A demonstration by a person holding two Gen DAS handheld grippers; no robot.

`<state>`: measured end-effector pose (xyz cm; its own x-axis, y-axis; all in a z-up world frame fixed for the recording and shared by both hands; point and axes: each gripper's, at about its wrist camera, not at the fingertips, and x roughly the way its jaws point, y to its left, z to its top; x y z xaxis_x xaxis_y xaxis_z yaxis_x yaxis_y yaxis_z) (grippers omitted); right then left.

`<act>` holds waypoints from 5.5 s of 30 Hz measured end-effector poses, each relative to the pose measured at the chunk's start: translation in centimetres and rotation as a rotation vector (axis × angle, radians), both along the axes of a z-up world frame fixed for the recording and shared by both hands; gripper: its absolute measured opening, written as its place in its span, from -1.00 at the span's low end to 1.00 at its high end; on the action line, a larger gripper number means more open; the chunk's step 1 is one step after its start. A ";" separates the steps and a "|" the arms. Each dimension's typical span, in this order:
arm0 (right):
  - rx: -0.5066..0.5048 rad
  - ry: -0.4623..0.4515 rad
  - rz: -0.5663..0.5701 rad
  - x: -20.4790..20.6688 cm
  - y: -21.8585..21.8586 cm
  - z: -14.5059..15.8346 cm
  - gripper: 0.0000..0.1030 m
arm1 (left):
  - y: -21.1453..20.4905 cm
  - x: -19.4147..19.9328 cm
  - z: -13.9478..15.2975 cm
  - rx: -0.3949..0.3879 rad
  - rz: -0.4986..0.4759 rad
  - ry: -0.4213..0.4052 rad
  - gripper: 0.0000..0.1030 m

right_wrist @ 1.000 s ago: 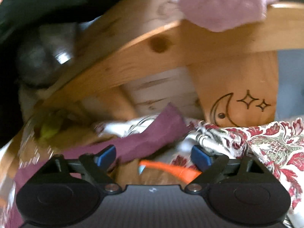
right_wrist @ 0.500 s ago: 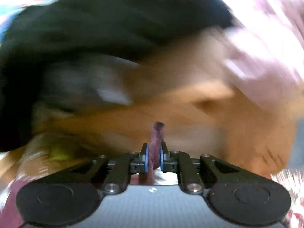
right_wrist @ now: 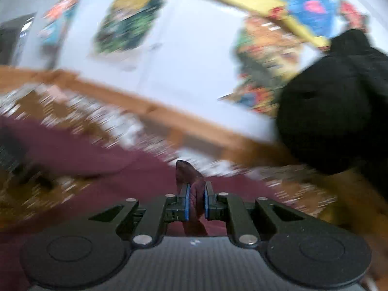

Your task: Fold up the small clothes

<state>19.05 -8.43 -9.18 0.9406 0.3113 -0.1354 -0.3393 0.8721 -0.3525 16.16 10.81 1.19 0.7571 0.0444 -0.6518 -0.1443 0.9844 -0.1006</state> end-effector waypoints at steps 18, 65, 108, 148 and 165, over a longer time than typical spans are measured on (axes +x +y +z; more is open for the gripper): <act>-0.010 0.267 0.200 -3.6 -3.2 -2.8 0.78 | -3.1 4.7 -3.1 -0.086 -0.106 0.019 0.99; 0.122 0.267 -0.480 11.5 -16.0 -1.5 0.81 | -2.7 -1.4 -3.1 -0.003 0.027 -0.011 0.99; 0.421 0.405 -0.050 -3.4 -7.8 -2.1 0.99 | 8.5 -5.2 18.5 0.135 0.271 -0.125 -0.92; 0.565 0.432 -0.065 0.0 -16.4 -2.3 0.99 | -11.5 1.5 -1.3 0.006 -0.281 0.019 0.76; 0.298 0.522 0.215 10.1 -3.6 1.8 0.95 | 5.7 8.6 -3.9 0.141 -0.072 -0.107 0.70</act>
<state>29.10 -11.98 -7.42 0.6866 0.5810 -0.4370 -0.5794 0.8004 0.1539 24.72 16.54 -2.68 0.8262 0.0729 -0.5587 -0.0691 0.9972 0.0278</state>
